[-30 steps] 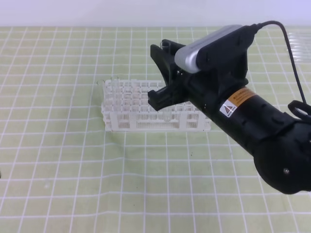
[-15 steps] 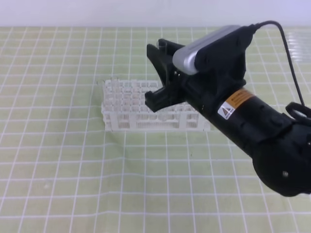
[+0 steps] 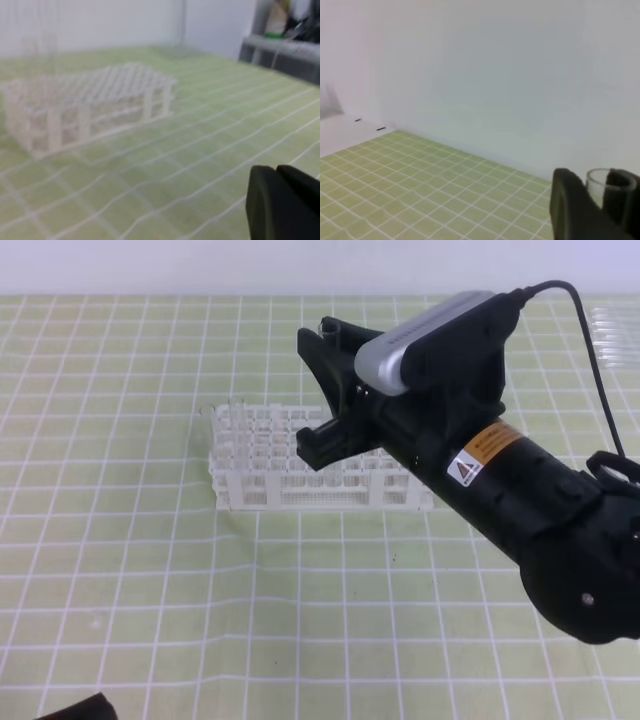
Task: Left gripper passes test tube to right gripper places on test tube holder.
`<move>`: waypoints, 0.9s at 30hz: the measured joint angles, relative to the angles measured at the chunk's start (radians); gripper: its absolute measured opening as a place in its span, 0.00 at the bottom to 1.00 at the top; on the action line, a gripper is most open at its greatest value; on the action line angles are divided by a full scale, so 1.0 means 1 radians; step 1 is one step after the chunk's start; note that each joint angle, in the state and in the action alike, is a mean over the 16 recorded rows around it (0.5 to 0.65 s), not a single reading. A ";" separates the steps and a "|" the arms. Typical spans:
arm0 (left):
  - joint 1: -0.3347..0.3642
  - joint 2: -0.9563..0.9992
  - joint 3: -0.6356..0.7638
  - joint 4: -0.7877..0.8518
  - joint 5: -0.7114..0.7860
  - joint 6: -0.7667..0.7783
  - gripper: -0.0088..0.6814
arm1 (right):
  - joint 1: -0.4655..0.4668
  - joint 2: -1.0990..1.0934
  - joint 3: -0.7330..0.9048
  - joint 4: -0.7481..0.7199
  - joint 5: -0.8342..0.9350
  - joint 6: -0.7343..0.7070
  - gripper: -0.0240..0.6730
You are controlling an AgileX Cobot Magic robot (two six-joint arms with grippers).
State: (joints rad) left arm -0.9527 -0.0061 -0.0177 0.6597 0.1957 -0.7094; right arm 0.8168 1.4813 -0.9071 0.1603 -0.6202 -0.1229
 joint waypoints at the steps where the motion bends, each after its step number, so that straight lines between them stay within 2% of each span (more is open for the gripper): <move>1: 0.000 0.000 0.009 -0.002 0.007 0.000 0.01 | 0.000 0.002 0.000 -0.001 -0.005 0.000 0.17; 14: 0.000 0.002 0.031 -0.010 0.056 -0.001 0.01 | 0.000 0.109 -0.017 -0.005 -0.165 0.001 0.17; 27: 0.000 0.001 0.030 -0.011 0.058 0.000 0.01 | 0.000 0.316 -0.182 -0.008 -0.232 0.002 0.17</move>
State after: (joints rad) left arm -0.9523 -0.0050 0.0125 0.6492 0.2540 -0.7097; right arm 0.8168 1.7970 -1.0887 0.1527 -0.8526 -0.1209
